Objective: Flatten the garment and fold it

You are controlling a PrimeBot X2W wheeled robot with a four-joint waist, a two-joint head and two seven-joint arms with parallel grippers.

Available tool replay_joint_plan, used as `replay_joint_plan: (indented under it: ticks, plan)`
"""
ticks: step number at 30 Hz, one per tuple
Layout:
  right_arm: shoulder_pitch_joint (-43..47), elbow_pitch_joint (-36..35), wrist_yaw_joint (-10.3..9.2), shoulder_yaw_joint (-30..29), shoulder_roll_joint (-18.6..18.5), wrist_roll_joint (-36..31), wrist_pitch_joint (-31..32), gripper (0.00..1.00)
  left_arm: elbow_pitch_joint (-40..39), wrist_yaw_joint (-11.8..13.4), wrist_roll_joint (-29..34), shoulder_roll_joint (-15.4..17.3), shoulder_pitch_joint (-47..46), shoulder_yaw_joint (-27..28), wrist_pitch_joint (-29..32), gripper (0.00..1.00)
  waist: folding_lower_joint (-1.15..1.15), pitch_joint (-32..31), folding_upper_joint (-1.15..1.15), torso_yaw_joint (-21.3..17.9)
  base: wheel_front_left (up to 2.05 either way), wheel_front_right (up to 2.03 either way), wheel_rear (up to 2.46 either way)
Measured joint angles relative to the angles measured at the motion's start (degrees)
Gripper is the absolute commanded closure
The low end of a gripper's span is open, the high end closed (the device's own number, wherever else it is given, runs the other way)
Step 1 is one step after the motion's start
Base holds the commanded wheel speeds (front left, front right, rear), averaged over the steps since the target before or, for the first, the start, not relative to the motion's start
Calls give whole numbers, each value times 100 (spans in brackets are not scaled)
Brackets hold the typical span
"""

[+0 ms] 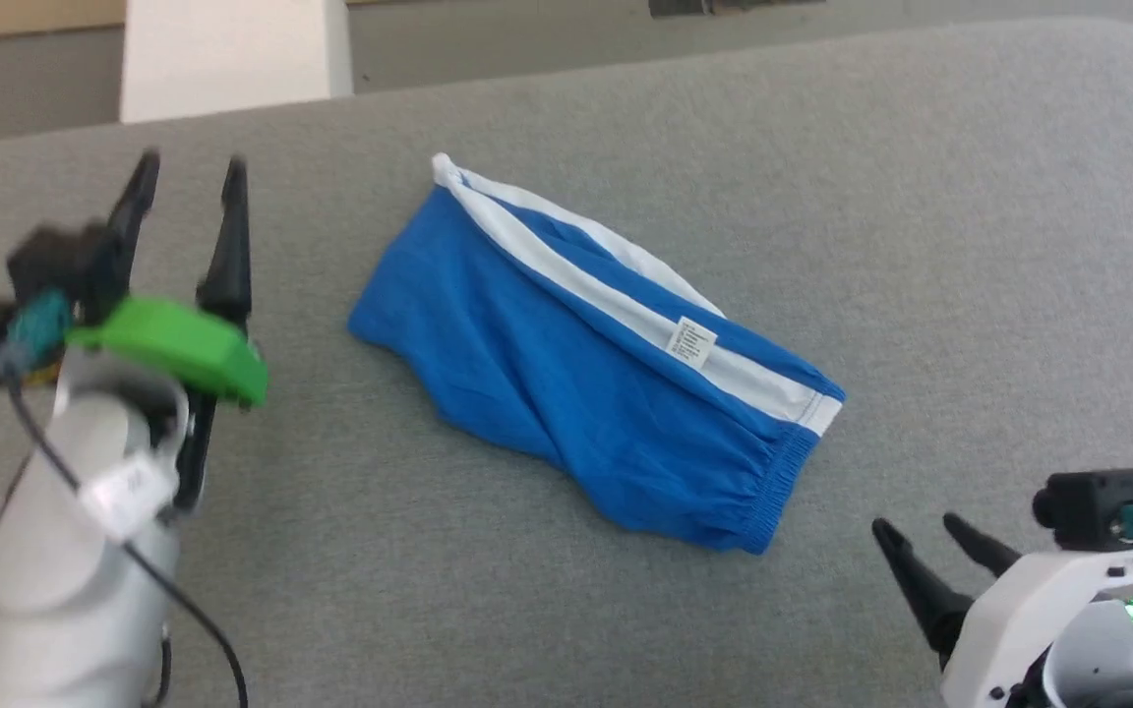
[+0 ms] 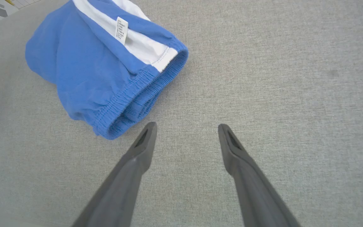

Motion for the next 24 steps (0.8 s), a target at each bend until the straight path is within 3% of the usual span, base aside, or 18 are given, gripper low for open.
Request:
replay_joint_plan:
  ticks: [6,9,24]
  plan:
    - [-69,404,1,160,2,-36,65,0,-991,452,-21,12,1415,378,-65,0,0,-302,0,269,0,0,0]
    - [-483,939,1,218,3,-96,64,0,-1519,697,-149,-101,2220,594,-66,0,0,-405,0,501,0,0,0]
    - [-1474,2928,1,252,0,-755,157,0,-1937,765,-258,-258,2540,509,-71,0,0,-325,0,1129,0,0,0]
